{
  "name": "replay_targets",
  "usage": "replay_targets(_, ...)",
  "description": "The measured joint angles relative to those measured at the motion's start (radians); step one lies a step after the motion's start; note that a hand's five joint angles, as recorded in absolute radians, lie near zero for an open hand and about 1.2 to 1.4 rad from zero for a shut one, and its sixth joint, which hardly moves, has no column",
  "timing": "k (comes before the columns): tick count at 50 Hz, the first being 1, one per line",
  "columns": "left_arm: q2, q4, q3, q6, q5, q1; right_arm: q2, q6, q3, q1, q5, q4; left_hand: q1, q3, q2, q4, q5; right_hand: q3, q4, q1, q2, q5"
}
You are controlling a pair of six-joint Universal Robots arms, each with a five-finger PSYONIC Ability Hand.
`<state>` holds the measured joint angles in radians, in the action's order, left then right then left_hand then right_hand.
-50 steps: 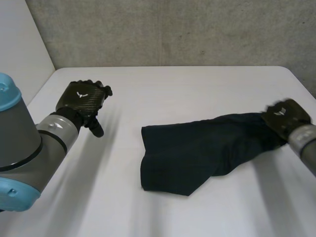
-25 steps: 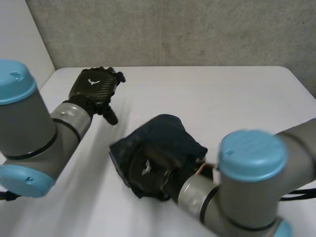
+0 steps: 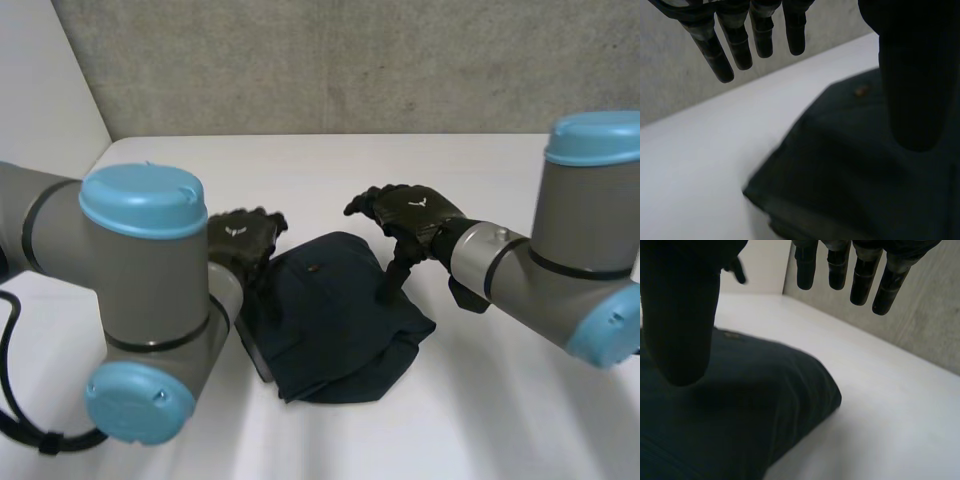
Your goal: Fold the shorts.
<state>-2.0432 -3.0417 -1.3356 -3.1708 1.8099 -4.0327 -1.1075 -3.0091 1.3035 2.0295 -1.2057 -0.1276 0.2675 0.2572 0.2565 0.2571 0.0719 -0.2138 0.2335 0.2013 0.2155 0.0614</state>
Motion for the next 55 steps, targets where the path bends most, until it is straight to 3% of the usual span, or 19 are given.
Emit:
replay_targets(3,0.002,0.041,-0.039,0.078,0.039,0.02,0.106,0.034,-0.126,0.007,-0.022,-0.085,0.0,0.0,-0.014,-0.009,-0.009,0.0,0.0,0.0,0.0,0.0)
replay_targets(11,-0.008,0.084,-0.088,0.195,0.042,0.037,0.266,0.058,-0.32,0.017,-0.001,-0.239,0.0,-0.01,-0.023,-0.019,-0.015,0.0,0.0,0.0,0.0,0.0)
replay_targets(22,-0.093,0.093,-0.038,0.188,0.037,0.03,0.377,0.23,-0.389,0.048,-0.01,-0.357,0.0,-0.01,-0.023,-0.019,-0.015,0.0,0.0,-0.015,0.0,0.0)
replay_targets(32,-0.195,0.14,0.048,0.056,0.027,-0.001,0.302,0.28,-0.22,0.042,-0.072,-0.254,0.0,-0.01,-0.023,-0.019,-0.02,0.021,-0.008,-0.046,0.0,0.0)
replay_targets(42,-0.208,0.141,0.072,-0.036,0.023,-0.003,0.2,0.26,-0.052,0.036,-0.077,-0.091,-0.017,-0.01,-0.023,-0.019,-0.021,0.021,-0.008,-0.046,0.0,0.0)
replay_targets(49,-0.169,0.147,0.102,-0.033,0.022,0.018,0.137,0.237,-0.045,0.039,-0.076,-0.061,-0.017,-0.01,-0.023,-0.019,-0.021,0.021,-0.009,-0.046,0.0,0.0)
replay_targets(55,-0.023,0.148,0.137,-0.03,0.013,0.008,0.021,0.167,-0.065,0.038,-0.114,-0.022,-0.017,-0.01,-0.025,-0.023,-0.024,0.021,-0.009,-0.046,0.0,0.0)
